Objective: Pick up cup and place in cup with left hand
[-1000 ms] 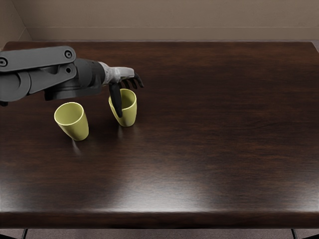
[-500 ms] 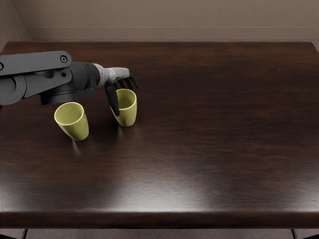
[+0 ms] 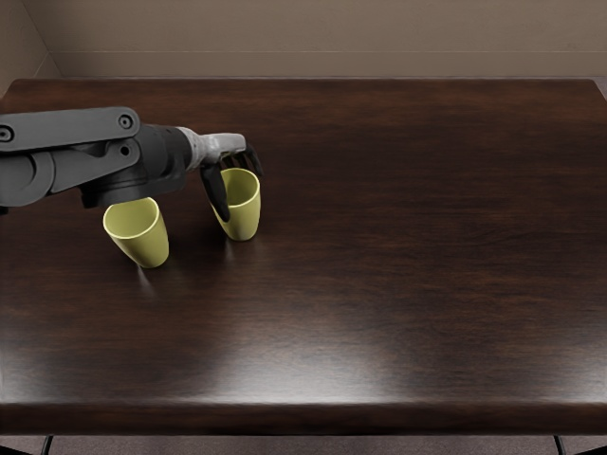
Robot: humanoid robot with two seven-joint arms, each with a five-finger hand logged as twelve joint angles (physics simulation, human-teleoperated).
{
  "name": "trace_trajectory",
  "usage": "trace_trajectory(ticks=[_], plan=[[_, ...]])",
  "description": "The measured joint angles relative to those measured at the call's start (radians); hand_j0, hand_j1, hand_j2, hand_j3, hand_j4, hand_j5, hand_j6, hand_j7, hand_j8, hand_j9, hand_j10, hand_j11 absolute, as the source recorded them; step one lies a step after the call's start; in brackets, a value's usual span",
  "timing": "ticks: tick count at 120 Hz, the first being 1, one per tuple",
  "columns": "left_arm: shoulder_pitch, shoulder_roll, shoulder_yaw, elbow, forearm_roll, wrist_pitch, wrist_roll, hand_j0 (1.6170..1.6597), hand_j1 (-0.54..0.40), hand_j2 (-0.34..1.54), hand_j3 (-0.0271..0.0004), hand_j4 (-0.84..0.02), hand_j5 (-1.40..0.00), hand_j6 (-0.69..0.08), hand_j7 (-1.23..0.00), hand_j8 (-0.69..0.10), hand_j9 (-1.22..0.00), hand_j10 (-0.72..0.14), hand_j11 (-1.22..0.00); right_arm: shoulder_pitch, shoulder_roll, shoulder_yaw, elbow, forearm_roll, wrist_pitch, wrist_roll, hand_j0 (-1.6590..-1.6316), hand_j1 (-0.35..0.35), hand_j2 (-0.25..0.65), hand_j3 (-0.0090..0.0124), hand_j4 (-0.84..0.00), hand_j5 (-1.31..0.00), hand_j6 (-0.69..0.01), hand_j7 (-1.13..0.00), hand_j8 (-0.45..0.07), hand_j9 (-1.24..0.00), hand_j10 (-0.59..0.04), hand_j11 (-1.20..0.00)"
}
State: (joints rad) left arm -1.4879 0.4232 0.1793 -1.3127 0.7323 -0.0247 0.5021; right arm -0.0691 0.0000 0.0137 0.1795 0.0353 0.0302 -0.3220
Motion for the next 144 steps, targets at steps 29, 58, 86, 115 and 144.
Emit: trace_trajectory(ticks=[29, 58, 86, 115, 144], plan=[[0.0, -0.001, 0.007, 0.0, 0.002, 0.007, 0.0, 1.6555, -0.118, 0.19, 0.0, -0.467, -0.6, -0.372, -0.6, -0.36, -0.61, -0.458, -0.61, 0.0, 0.0, 0.0, 0.0, 0.0, 0.0, 0.0, -1.6581, -0.349, 0.0, 0.0, 0.0, 0.0, 0.0, 0.0, 0.0, 0.0, 0.0, 0.0], [0.0, 0.001, 0.009, 0.0, -0.001, 0.012, 0.0, 1.6562, -0.136, 0.44, 0.0, -0.543, -0.66, -0.4, -0.68, -0.385, -0.69, -0.526, -0.69, 0.0, 0.0, 0.0, 0.0, 0.0, 0.0, 0.0, -1.6581, -0.349, 0.0, 0.0, 0.0, 0.0, 0.0, 0.0, 0.0, 0.0, 0.0, 0.0], [-0.018, 0.025, 0.008, -0.001, -0.018, 0.008, 0.001, 1.6565, -0.184, 0.42, 0.0, -0.483, -0.73, -0.306, -0.72, -0.298, -0.71, -0.471, -0.71, 0.0, 0.0, 0.0, 0.0, 0.0, 0.0, 0.0, -1.6581, -0.349, 0.0, 0.0, 0.0, 0.0, 0.0, 0.0, 0.0, 0.0, 0.0, 0.0], [-0.09, 0.092, 0.008, -0.04, -0.053, 0.002, 0.001, 1.6569, -0.187, 0.42, 0.0, -0.477, -0.74, -0.312, -0.72, -0.314, -0.7, -0.479, -0.71, 0.0, 0.0, 0.0, 0.0, 0.0, 0.0, 0.0, -1.6581, -0.349, 0.0, 0.0, 0.0, 0.0, 0.0, 0.0, 0.0, 0.0, 0.0, 0.0], [-0.18, 0.224, 0.008, -0.144, -0.114, -0.02, 0.002, 1.6572, -0.204, 0.43, 0.0, -0.465, -0.73, -0.304, -0.72, -0.302, -0.72, -0.482, -0.72, 0.0, 0.0, 0.0, 0.0, 0.0, 0.0, 0.0, -1.6581, -0.349, 0.0, 0.0, 0.0, 0.0, 0.0, 0.0, 0.0, 0.0, 0.0, 0.0]])
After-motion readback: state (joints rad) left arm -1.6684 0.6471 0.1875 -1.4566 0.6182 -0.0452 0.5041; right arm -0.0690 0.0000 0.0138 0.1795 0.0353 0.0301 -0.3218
